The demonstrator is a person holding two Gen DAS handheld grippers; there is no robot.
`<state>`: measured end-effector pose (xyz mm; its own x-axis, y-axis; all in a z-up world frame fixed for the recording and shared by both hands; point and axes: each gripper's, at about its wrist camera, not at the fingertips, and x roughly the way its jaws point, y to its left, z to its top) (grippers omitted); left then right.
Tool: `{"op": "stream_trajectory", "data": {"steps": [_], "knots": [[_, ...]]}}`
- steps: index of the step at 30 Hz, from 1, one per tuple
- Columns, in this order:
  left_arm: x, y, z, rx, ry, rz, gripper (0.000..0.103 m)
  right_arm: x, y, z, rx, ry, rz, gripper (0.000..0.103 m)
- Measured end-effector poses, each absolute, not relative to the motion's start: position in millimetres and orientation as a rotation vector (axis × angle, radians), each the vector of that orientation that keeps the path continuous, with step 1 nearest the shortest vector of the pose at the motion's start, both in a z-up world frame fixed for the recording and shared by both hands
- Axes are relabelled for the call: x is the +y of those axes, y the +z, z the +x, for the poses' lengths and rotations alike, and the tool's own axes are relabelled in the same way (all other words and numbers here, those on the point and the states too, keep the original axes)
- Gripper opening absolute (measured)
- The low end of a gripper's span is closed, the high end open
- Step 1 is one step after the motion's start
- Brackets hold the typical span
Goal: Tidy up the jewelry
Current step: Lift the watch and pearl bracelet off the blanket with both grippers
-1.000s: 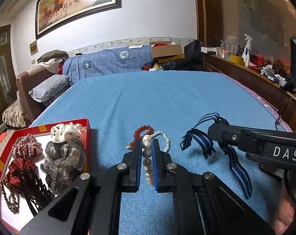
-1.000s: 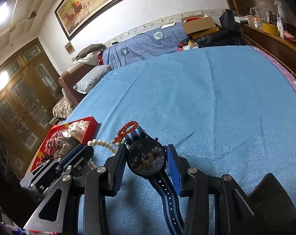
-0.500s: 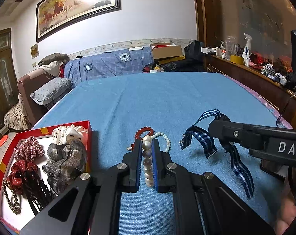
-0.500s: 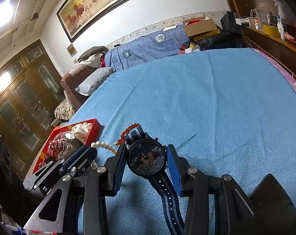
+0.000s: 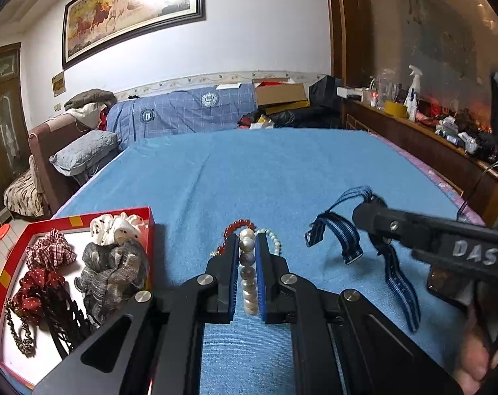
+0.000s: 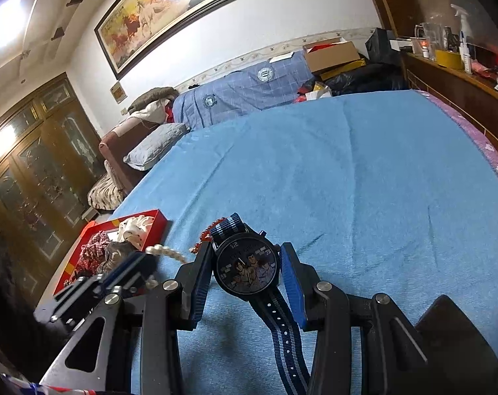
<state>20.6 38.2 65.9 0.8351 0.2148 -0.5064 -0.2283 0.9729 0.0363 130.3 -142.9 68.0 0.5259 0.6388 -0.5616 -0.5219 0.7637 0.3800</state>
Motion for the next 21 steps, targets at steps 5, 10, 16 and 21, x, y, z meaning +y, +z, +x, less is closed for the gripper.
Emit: {"op": "stream_trajectory", "data": {"steps": [5, 10, 16, 21], "knots": [[36, 70, 9, 0.54, 0.219, -0.029, 0.009, -156, 66, 126, 0.755, 0.661, 0.227, 0.045], [38, 71, -8, 0.553, 0.213, -0.037, 0.009, -175, 66, 112, 0.748, 0.637, 0.295, 0.044], [43, 78, -27, 0.544, 0.221, -0.043, 0.009, -182, 67, 86, 0.736, 0.629, 0.304, 0.045], [51, 87, -44, 0.524, 0.235, -0.052, 0.009, -177, 67, 72, 0.742, 0.637, 0.288, 0.045]]}}
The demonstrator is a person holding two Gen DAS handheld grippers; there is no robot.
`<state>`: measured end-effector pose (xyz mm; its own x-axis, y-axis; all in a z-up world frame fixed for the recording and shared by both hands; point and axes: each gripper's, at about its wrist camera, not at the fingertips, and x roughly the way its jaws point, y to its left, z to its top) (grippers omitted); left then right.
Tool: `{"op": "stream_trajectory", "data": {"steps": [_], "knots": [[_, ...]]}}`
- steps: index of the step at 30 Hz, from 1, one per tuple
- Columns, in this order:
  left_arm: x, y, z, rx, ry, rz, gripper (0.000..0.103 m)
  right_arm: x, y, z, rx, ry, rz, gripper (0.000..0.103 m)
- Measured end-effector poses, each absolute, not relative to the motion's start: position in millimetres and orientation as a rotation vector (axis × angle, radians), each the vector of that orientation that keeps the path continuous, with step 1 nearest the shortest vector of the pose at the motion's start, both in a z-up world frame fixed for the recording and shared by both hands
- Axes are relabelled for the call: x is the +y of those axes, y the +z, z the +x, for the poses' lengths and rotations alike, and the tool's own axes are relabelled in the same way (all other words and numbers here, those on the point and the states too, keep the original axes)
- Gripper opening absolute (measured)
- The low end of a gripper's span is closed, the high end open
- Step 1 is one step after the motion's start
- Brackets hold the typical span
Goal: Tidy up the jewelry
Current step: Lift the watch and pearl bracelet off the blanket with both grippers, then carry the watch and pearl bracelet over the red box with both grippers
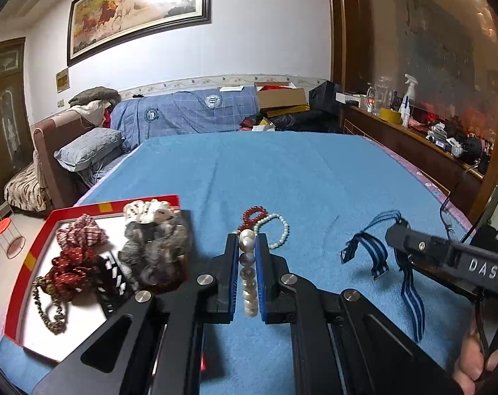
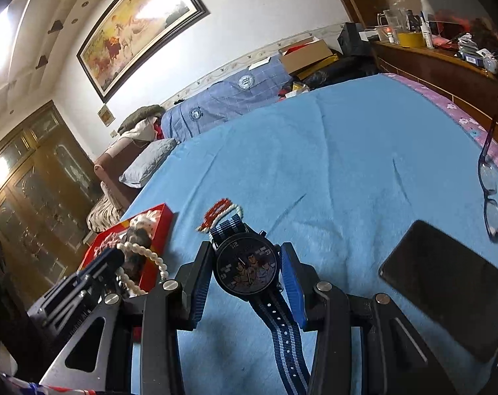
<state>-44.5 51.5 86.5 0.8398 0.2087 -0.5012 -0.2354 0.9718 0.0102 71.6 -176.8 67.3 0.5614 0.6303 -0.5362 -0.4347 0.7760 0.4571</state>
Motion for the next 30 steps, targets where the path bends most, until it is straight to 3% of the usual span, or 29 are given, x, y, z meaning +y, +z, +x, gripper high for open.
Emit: {"op": "stream_trajectory", "data": {"steps": [30], "knots": [[165, 111, -149, 0.436, 0.436, -0.187, 0.009, -104, 105, 16, 0.733, 0.804, 0.172, 0.045]]}}
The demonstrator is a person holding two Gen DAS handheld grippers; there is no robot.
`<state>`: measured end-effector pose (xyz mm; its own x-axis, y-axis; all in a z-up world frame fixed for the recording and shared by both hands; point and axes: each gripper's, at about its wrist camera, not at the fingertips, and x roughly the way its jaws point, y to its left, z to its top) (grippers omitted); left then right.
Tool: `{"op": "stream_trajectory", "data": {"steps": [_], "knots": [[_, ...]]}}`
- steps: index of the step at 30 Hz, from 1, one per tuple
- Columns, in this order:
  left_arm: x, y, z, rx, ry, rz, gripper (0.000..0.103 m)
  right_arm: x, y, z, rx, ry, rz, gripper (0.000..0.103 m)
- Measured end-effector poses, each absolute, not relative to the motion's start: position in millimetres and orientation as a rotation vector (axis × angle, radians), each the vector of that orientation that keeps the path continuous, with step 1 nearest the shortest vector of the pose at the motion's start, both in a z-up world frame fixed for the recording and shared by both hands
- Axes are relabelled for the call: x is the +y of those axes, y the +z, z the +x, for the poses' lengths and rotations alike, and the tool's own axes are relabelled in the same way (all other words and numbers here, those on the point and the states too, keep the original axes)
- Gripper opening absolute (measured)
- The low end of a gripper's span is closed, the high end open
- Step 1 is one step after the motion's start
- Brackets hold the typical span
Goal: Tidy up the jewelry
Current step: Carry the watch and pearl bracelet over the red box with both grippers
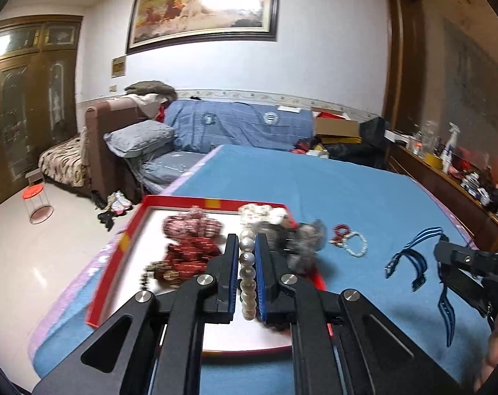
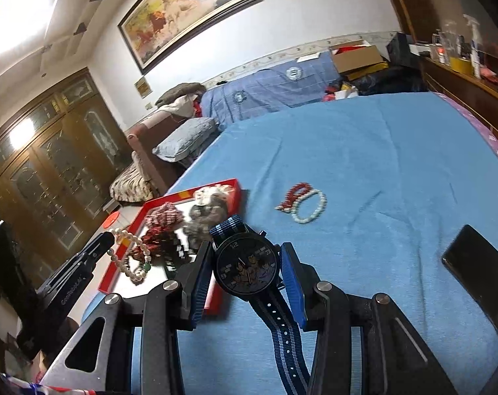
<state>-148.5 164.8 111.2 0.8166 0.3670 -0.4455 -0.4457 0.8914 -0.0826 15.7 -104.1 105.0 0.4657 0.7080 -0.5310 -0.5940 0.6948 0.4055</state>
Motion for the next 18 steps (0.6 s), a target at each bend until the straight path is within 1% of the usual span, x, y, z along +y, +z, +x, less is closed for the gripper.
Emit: {"op": "stream_trajectory", "data": {"steps": [8, 18], "knots": [[214, 100, -165, 0.461, 0.514, -0.258, 0.009, -54, 120, 3, 0.728, 0.914, 0.121, 0.045], [233, 84, -167, 0.48, 0.533, -0.3, 0.009, 20, 132, -13, 0.725, 1.043, 0.073, 0.045]]}}
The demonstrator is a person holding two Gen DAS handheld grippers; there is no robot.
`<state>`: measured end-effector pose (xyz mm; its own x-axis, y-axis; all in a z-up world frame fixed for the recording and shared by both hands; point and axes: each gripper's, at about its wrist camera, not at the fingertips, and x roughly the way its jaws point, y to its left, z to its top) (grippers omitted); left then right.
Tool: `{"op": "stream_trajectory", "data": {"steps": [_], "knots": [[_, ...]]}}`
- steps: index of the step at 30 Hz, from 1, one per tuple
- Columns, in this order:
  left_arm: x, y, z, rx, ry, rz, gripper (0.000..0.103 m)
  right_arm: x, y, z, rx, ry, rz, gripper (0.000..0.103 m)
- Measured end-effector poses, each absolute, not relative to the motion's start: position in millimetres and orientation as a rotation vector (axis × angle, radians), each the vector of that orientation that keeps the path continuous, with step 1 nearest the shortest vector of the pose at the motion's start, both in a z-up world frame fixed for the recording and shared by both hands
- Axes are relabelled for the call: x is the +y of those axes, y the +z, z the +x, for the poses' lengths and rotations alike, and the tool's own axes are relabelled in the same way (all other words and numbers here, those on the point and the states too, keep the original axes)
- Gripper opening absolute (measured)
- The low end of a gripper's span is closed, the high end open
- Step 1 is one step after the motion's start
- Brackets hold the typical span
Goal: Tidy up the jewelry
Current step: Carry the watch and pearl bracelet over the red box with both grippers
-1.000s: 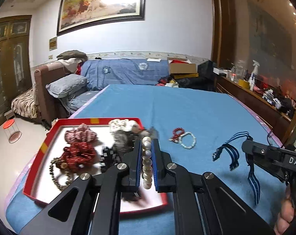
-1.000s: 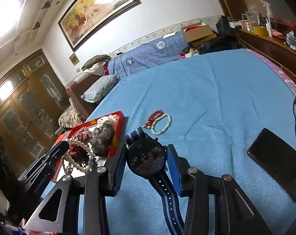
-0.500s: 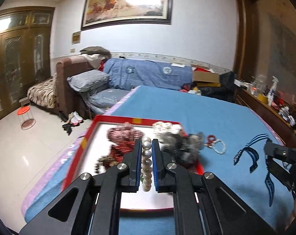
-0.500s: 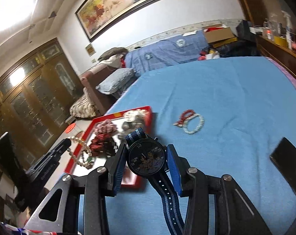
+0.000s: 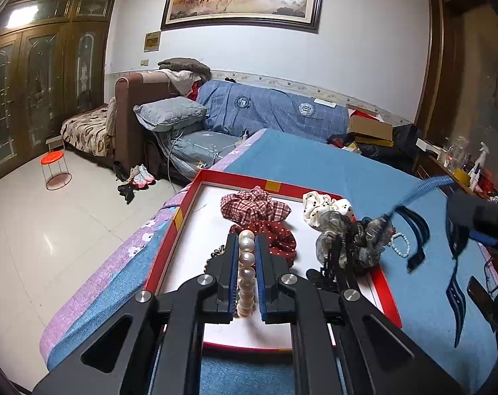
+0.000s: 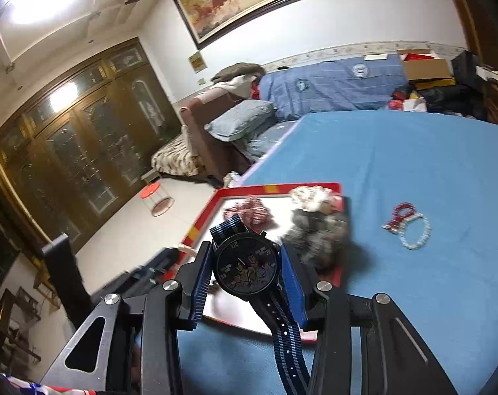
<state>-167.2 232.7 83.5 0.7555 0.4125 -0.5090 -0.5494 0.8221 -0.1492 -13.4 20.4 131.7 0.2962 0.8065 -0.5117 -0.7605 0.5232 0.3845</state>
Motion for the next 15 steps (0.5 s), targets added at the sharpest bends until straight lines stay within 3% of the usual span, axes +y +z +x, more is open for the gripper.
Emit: {"op": "stream_trajectory", "data": {"steps": [15], "knots": [[236, 63, -150, 0.529, 0.523, -0.304, 0.009, 102, 87, 11, 0.845, 1.126, 0.051, 0.045]]}}
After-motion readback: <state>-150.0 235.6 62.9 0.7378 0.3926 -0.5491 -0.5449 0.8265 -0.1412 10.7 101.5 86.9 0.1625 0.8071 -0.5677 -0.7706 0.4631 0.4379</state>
